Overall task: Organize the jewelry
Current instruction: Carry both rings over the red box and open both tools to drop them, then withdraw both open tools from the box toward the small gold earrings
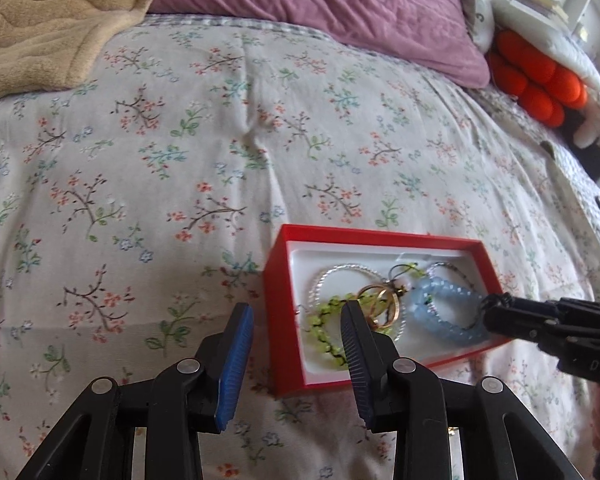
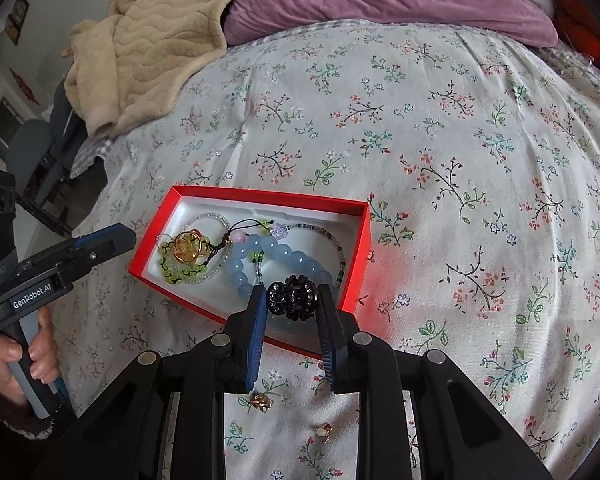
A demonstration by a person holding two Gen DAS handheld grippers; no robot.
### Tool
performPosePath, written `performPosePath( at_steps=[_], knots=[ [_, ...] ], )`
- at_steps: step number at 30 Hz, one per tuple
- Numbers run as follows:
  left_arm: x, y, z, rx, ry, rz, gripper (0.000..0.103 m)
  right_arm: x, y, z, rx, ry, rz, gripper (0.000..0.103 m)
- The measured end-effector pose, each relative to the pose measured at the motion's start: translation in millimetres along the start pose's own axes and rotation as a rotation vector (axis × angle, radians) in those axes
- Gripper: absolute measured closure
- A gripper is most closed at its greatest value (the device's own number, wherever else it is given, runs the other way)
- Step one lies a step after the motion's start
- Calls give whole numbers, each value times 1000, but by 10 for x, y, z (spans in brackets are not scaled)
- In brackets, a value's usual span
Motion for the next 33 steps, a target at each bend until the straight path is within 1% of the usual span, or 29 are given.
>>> performPosePath(
  at_steps=[5, 10, 13, 15, 16, 18, 21, 24, 26, 29, 31, 33],
  knots=[
    [-13, 36, 111, -15, -29, 17, 65, -16, -25, 34, 35, -29, 12, 75],
    [-69, 49, 106, -7, -33, 17, 65, -74, -67, 11, 45, -23, -4, 68],
    [-96, 71, 83, 2, -32, 22, 60, -118, -81, 20, 50, -23, -10, 64],
    [-114, 93, 74, 8, -34, 27, 58, -153, -80, 35, 45, -20, -15, 60],
    [-118, 111, 78, 11, -38, 37, 57, -172, -79, 42, 45, -21, -17, 58],
    [-117, 179, 97, 13, -56, 67, 55, -223, -84, 41, 45, -18, -25, 52],
    [-104, 288, 130, 10, -76, 110, 52, -309, -93, -1, 47, 4, -41, 49],
    [-136, 362, 128, 15, -84, 129, 47, -402, -88, -67, 62, 32, -51, 48],
    [-183, 388, 119, 18, -89, 131, 38, -463, -79, -105, 75, 46, -58, 46],
    [-268, 406, 105, 14, -95, 128, 32, -537, -56, -150, 80, 75, -64, 43],
    [-325, 416, 85, 9, -95, 126, 30, -585, -26, -178, 77, 97, -64, 43],
    [-376, 431, 59, 7, -92, 124, 25, -628, 24, -207, 77, 114, -61, 41]
  ],
)
Point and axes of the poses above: each gripper's, at about its wrist camera, not at the fingertips, and x roughly the way its jaws point, z to its left, y to its underside, the point moved 9 cm from there along x, roughly the way its jaws point, and after that the axes turned 15 degrees about -z, right-handed, at the moved point
